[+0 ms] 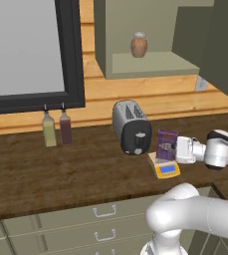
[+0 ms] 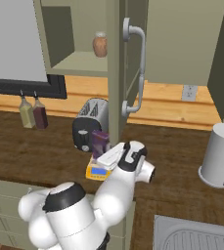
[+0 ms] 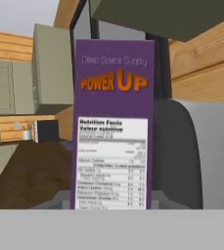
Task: Pick the cereal and place it on the digital scale for weighing, and close the cabinet.
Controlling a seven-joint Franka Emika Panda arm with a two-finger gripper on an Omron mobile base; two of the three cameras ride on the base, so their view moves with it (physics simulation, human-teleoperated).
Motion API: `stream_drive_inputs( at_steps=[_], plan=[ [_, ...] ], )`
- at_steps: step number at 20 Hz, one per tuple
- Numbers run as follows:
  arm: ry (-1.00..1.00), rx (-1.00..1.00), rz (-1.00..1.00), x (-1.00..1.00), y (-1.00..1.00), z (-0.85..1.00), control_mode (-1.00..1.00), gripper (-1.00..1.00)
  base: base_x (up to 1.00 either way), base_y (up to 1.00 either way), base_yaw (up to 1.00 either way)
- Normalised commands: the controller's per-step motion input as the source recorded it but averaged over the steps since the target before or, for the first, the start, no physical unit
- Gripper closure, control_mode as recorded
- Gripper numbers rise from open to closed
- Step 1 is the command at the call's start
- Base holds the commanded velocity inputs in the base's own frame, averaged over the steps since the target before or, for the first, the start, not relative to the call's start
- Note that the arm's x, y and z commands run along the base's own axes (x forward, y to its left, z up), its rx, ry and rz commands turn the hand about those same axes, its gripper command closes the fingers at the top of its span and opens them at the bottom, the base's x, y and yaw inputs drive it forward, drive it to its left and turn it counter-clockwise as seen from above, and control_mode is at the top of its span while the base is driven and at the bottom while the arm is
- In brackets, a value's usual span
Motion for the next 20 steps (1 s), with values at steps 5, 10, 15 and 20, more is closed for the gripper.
stream_drive_inputs(
  at_steps=[5, 10, 15, 20],
  plan=[
    [0.0, 0.0, 0.0, 0.0, 0.27, -0.02, -1.0, -1.0, 0.0, 0.0, 0.0],
    [0.0, 0.0, 0.0, 0.0, -0.13, 0.0, -1.0, -1.0, 0.0, 0.0, 0.0],
    [-0.01, 0.05, 0.0, -0.01, -0.47, 0.0, -1.0, -1.0, 0.0, 0.0, 0.0],
    [-0.03, 0.07, 0.0, -0.03, -0.54, 0.0, -1.0, -1.0, 0.0, 0.0, 0.0]
  ],
)
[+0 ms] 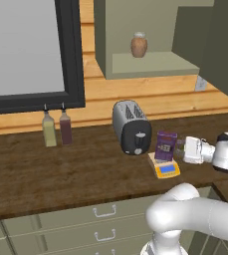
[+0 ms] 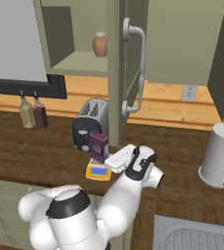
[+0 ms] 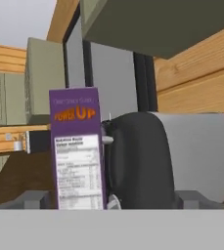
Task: Pick the cereal and place it on the digital scale for weighing, and close the cabinet.
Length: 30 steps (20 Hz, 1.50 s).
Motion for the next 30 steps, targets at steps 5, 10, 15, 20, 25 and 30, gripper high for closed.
stream_drive_inputs(
  at_steps=[5, 10, 15, 20, 25, 30],
  plan=[
    [-0.21, 0.06, -0.01, -0.44, -0.44, 0.19, -1.0, -1.0, 0.0, 0.0, 0.0],
    [-0.42, 0.04, -0.1, -0.72, -0.3, 0.55, -1.0, -1.0, 0.0, 0.0, 0.0],
    [-0.24, 0.03, -0.2, -0.38, -0.42, 0.61, -1.0, -1.0, 0.0, 0.0, 0.0],
    [-0.25, 0.0, -0.23, -0.09, -0.7, 0.44, -1.0, -1.0, 0.0, 0.0, 0.0],
    [-0.53, 0.0, -0.25, -0.15, -0.58, 0.31, -1.0, -1.0, 0.0, 0.0, 0.0],
    [-0.37, 0.01, -0.25, 0.0, -0.66, 0.39, -1.0, -1.0, 0.0, 0.0, 0.0]
  ],
)
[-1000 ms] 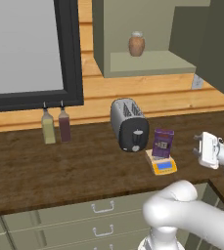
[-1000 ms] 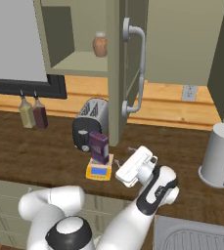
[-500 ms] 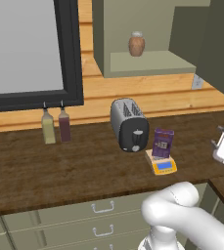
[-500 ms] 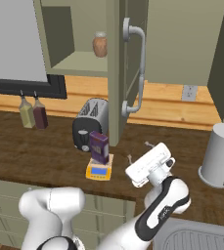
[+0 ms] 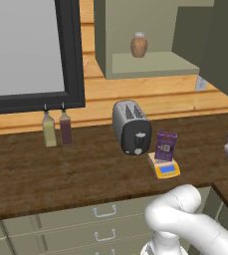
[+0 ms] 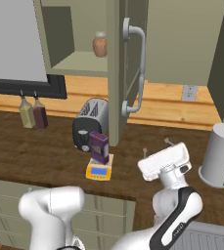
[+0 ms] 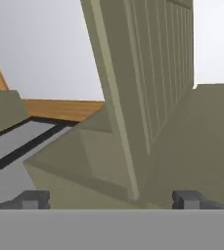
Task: Pick the cereal and place it on the digital scale for weighing, and close the cabinet.
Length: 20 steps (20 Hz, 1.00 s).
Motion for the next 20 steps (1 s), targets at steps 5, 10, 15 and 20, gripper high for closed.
stream_drive_inputs(
  at_steps=[5, 10, 15, 20],
  plan=[
    [-0.32, 0.0, -0.21, 0.0, -0.46, 0.42, -1.0, -1.0, 0.0, 0.0, 0.0],
    [-0.23, 0.0, -0.17, 0.01, -0.47, 0.12, -1.0, -1.0, 0.0, 0.0, 0.0],
    [-0.25, 0.0, -0.2, -0.07, -0.32, 0.69, -1.0, -1.0, 0.0, 0.0, 0.0],
    [-0.05, -0.07, -0.29, -0.33, 0.1, 0.98, -1.0, -1.0, 0.0, 0.0, 0.0]
  ],
)
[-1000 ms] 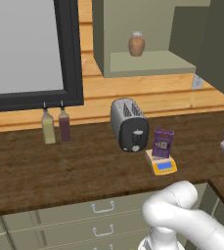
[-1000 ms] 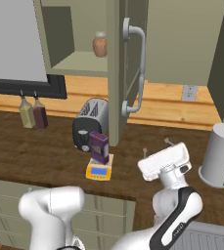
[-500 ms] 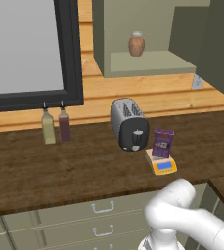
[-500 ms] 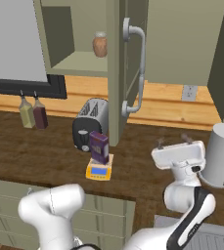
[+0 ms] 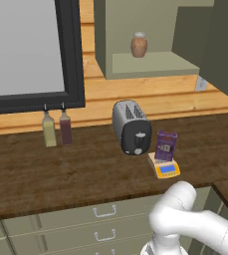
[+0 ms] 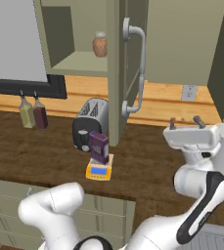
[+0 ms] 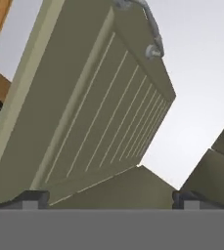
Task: Pick the cereal and place it on the digital scale for weighing, and close the cabinet.
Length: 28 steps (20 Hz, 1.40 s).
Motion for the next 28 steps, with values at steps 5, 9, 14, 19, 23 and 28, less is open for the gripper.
stream_drive_inputs(
  at_steps=[5, 9, 14, 19, 23, 28],
  plan=[
    [0.08, -0.34, -0.27, -0.23, 0.83, 0.52, -1.0, -1.0, 0.0, 0.0, 0.0],
    [0.2, -0.53, -0.05, -0.01, 1.0, 0.28, -1.0, -1.0, 0.0, 0.0, 0.0],
    [0.04, -0.43, -0.08, 0.0, 1.0, 0.62, -1.0, -1.0, 0.0, 0.0, 0.0],
    [0.0, -0.33, -0.11, -0.05, 1.0, 0.94, -1.0, -1.0, 0.0, 0.0, 0.0],
    [-0.02, -0.34, -0.12, 0.0, 1.0, 0.69, -1.0, -1.0, 0.0, 0.0, 0.0],
    [0.0, -0.33, -0.15, 0.43, 1.0, 0.24, -1.0, -1.0, 0.0, 0.0, 0.0]
  ],
)
